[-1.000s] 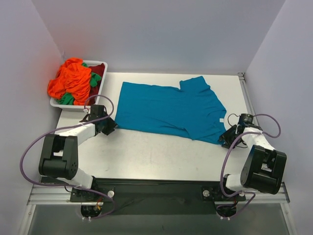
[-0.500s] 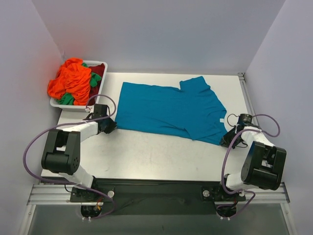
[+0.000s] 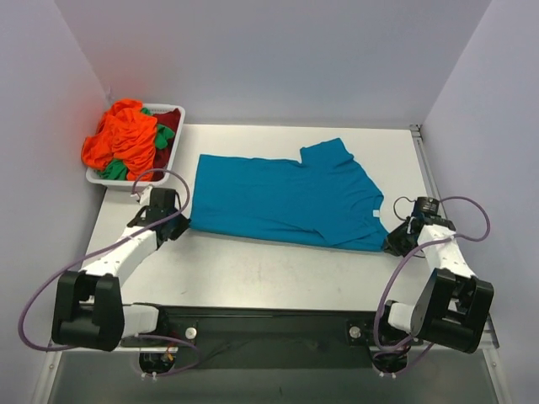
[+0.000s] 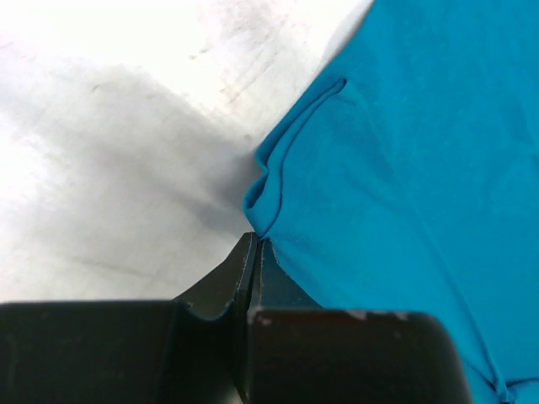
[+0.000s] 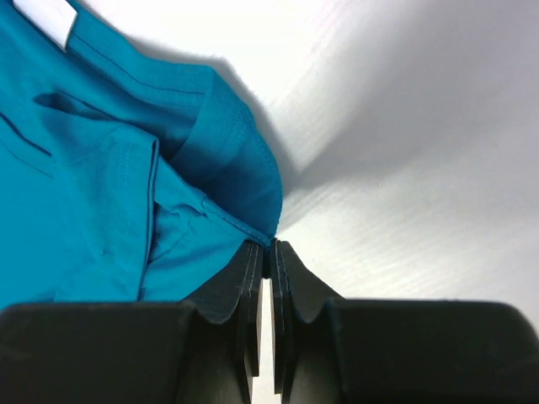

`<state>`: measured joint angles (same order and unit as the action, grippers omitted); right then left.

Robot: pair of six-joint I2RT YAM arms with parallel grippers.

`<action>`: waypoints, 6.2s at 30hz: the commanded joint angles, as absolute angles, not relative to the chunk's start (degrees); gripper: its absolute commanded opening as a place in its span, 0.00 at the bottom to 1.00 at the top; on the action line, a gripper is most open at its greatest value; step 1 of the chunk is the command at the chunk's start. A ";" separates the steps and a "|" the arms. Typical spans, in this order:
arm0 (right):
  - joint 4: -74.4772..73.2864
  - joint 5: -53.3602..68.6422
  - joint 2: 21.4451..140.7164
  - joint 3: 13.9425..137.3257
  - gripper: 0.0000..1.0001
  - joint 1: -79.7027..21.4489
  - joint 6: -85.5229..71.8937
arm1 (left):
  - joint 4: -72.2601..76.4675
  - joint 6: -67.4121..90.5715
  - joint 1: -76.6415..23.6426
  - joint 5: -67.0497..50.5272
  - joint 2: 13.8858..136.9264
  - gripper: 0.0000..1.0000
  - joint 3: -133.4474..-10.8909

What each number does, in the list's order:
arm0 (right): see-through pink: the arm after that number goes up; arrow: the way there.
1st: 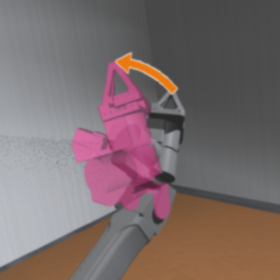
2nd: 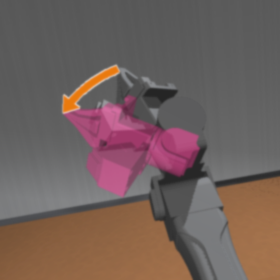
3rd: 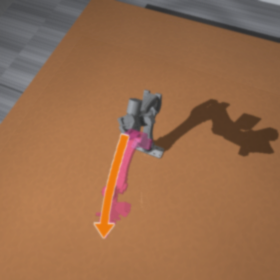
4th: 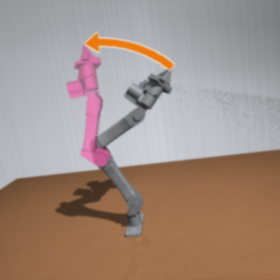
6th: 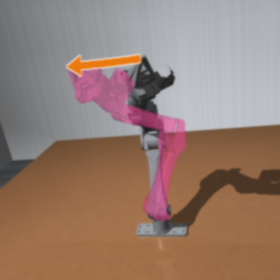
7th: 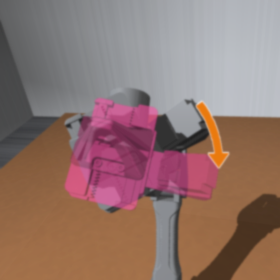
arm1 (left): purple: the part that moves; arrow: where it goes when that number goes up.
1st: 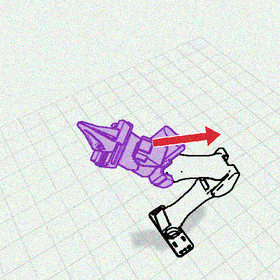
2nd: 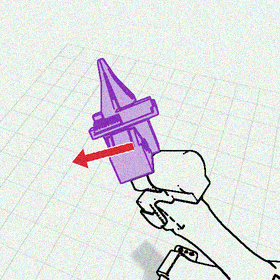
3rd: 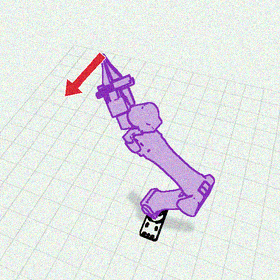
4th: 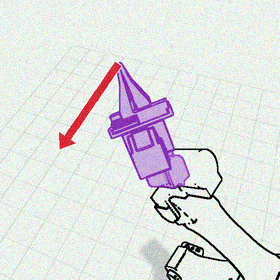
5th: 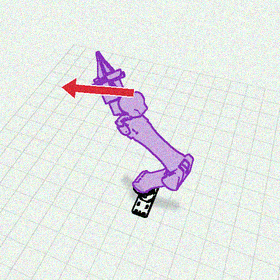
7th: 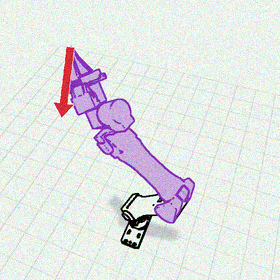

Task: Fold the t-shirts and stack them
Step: Fold the flattened tshirt in 1/3 of the way

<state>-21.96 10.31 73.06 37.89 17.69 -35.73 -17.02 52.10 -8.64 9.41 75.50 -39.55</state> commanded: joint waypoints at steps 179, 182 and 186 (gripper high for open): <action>-3.43 5.71 83.66 42.78 0.04 -24.70 -46.50 | -18.19 43.59 -17.67 3.69 66.09 0.58 -37.26; -4.13 6.06 87.70 47.44 0.03 -24.70 -45.18 | -18.19 43.68 -17.67 3.69 66.53 0.58 -37.44; -4.92 6.24 93.06 52.64 0.09 -24.78 -43.08 | -18.37 43.51 -17.58 3.96 66.97 0.58 -38.05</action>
<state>-3.27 6.92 90.26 48.58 -24.47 -45.74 -20.29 44.27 -17.54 4.14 66.67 -35.73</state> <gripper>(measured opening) 0.070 0.582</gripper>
